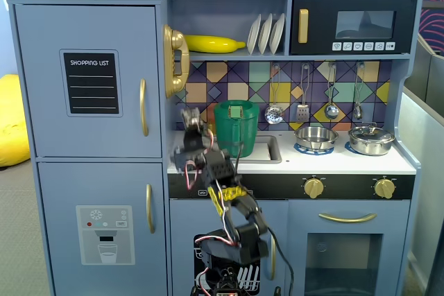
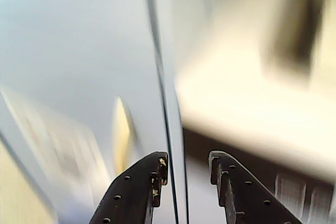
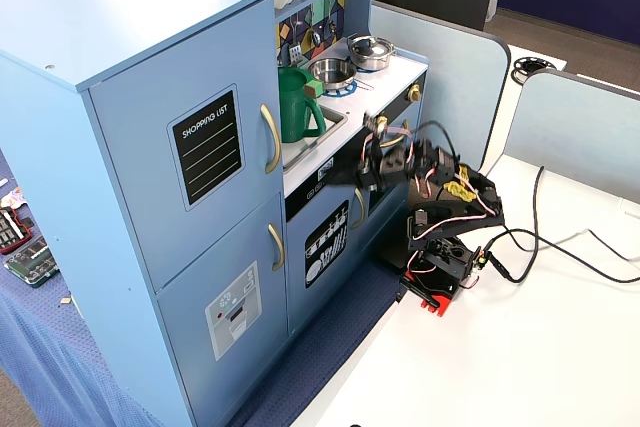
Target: Open the left cabinet door
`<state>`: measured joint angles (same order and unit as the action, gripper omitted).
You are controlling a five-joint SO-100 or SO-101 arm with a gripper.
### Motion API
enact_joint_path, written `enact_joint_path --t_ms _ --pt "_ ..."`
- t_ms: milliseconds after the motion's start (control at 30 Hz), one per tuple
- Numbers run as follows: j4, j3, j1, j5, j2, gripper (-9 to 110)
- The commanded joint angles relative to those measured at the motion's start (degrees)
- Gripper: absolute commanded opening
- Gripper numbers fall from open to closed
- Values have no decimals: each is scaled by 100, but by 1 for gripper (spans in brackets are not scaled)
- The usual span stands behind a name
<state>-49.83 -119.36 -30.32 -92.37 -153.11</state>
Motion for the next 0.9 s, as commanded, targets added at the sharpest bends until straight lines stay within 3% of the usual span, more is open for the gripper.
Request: enact_joint_path --t_ms 0,133,867 --pt "211 1433 -237 -246 738 2" --pt "325 1942 -264 -70 1274 3" --pt "1485 3384 -1195 -1318 2865 4"
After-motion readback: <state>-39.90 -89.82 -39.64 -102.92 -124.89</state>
